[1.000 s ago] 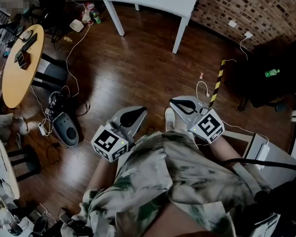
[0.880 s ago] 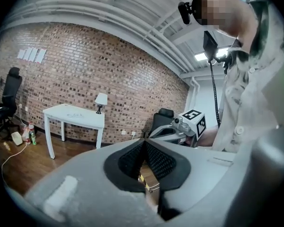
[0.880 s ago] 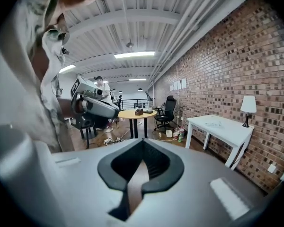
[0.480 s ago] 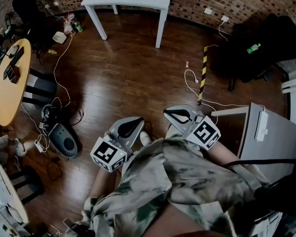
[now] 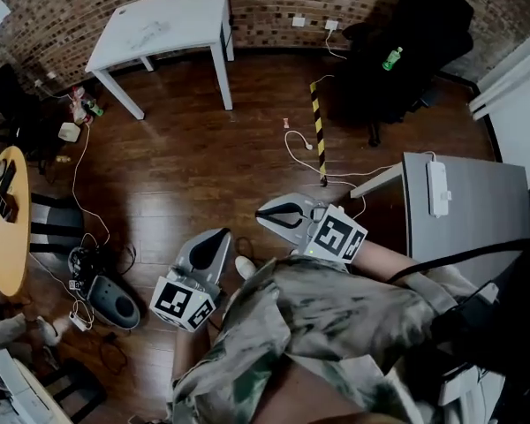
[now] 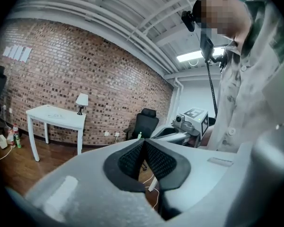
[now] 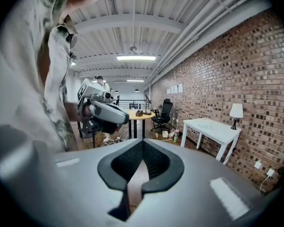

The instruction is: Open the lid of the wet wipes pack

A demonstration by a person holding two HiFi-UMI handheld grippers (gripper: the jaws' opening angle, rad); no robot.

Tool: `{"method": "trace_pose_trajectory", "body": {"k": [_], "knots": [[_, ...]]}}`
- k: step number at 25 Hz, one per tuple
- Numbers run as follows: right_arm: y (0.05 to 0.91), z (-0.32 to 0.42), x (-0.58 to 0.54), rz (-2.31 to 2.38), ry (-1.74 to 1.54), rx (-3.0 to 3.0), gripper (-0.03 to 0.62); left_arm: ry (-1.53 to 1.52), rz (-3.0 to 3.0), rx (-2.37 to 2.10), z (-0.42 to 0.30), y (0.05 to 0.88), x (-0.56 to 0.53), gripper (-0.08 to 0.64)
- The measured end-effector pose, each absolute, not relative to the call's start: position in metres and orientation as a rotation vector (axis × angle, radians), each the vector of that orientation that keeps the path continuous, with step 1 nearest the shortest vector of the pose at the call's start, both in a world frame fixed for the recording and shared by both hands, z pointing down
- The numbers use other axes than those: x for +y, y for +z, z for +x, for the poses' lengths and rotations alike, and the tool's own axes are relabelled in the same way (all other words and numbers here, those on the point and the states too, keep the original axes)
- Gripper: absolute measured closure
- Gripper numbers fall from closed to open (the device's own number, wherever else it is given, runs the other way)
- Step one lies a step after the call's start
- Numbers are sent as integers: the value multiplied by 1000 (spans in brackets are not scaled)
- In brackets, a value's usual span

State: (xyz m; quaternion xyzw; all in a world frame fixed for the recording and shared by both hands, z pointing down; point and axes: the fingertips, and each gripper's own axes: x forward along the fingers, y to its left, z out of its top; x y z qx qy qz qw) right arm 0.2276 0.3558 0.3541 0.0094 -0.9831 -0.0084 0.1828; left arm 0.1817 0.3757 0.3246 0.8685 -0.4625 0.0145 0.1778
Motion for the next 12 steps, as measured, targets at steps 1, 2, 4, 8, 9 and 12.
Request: {"method": "trace_pose_trajectory", "body": {"k": [1,2,4,8,9,12], "knots": [[353,236,356,27,-16,-2780,589,50,2461,-1306,192,323,376,557],[353,245,356,25,-9,-2786,589,60,2463,-1308,201,323,376,557],[352,260,357,14,-10,-2797,589,68,2463,-1316,218,321,375,557],[348,283,360,3,2,-2802,589,81,2460,-1339,243,316,378,557],[348,288,361,-1,4,-2805,589,89,2459,-1343,248,315,379,557],[350,300,363,-21,-15,-2828,589,102,2449,-1352,260,316,380,557]]}}
